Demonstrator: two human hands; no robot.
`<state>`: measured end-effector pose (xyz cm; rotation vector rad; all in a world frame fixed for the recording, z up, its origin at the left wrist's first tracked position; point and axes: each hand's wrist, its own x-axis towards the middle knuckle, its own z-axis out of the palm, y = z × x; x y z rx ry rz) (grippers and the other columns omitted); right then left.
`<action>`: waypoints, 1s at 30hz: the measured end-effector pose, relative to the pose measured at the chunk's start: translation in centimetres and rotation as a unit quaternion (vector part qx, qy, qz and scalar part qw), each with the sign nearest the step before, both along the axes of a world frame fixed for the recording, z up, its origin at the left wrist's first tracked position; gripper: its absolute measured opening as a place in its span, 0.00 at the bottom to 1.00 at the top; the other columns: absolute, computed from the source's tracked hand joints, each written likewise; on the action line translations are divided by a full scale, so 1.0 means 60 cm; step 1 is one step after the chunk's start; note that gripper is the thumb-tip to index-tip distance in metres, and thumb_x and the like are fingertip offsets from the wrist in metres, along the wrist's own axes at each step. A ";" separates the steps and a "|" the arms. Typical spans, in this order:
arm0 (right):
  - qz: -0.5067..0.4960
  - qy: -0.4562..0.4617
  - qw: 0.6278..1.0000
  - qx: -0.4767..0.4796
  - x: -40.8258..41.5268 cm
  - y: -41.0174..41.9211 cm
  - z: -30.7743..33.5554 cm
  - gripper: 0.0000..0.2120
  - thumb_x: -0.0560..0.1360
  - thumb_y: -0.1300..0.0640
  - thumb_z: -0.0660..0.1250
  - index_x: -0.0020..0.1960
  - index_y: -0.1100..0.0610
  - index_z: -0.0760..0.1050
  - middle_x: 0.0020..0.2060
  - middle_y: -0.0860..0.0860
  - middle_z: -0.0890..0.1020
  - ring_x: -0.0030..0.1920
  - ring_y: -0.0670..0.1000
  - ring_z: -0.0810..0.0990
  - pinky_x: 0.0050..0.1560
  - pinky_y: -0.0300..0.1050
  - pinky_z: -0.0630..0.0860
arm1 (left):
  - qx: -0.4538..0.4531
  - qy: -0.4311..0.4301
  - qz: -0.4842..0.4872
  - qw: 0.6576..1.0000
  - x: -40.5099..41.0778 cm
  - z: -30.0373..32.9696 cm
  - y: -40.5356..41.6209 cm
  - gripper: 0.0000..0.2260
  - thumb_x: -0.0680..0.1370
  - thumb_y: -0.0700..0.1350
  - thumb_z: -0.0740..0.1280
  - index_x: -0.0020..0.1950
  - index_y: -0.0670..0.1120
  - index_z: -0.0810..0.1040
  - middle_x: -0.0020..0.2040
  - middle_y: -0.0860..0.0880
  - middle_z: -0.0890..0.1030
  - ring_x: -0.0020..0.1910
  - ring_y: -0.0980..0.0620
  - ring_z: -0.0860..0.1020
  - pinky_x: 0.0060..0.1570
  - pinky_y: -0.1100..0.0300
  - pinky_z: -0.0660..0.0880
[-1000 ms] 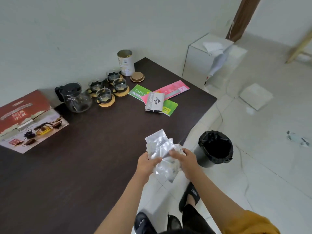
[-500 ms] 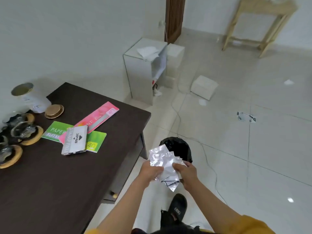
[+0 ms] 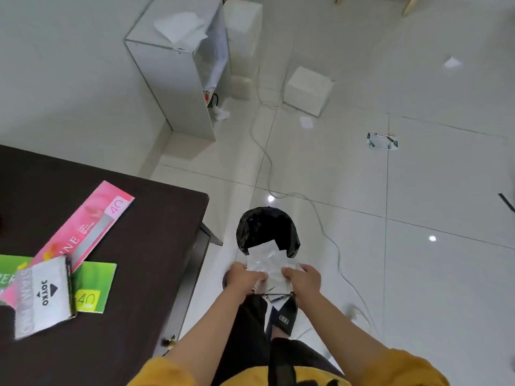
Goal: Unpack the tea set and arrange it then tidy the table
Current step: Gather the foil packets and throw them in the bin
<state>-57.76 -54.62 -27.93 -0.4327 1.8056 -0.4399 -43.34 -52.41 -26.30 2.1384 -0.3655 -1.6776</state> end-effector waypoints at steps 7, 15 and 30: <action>-0.042 0.040 0.997 0.048 0.035 -0.077 -0.014 0.12 0.66 0.67 0.72 0.48 0.71 0.77 0.36 0.58 0.80 0.35 0.56 0.77 0.36 0.46 0.75 | 0.034 -0.022 -0.080 0.996 0.026 -0.032 -0.090 0.13 0.71 0.45 0.72 0.46 0.46 0.68 0.40 0.52 0.73 0.46 0.49 0.74 0.48 0.59 0.71; -0.002 -0.024 0.996 0.091 0.033 -0.190 -0.090 0.46 0.59 0.44 0.76 0.69 0.65 0.67 0.60 0.61 0.78 0.57 0.61 0.79 0.54 0.50 0.78 | 0.033 -0.047 -0.042 0.997 0.033 -0.047 -0.150 0.14 0.77 0.49 0.65 0.60 0.47 0.71 0.53 0.51 0.72 0.55 0.47 0.73 0.53 0.59 0.67; 0.336 0.015 0.941 0.039 -0.028 -0.310 -0.018 0.15 0.73 0.60 0.64 0.31 0.59 0.64 0.27 0.52 0.67 0.30 0.53 0.66 0.32 0.43 0.64 | 0.032 -0.124 0.154 0.980 -0.108 -0.003 -0.150 0.11 0.78 0.50 0.63 0.54 0.44 0.72 0.49 0.48 0.75 0.43 0.53 0.70 0.42 0.60 0.65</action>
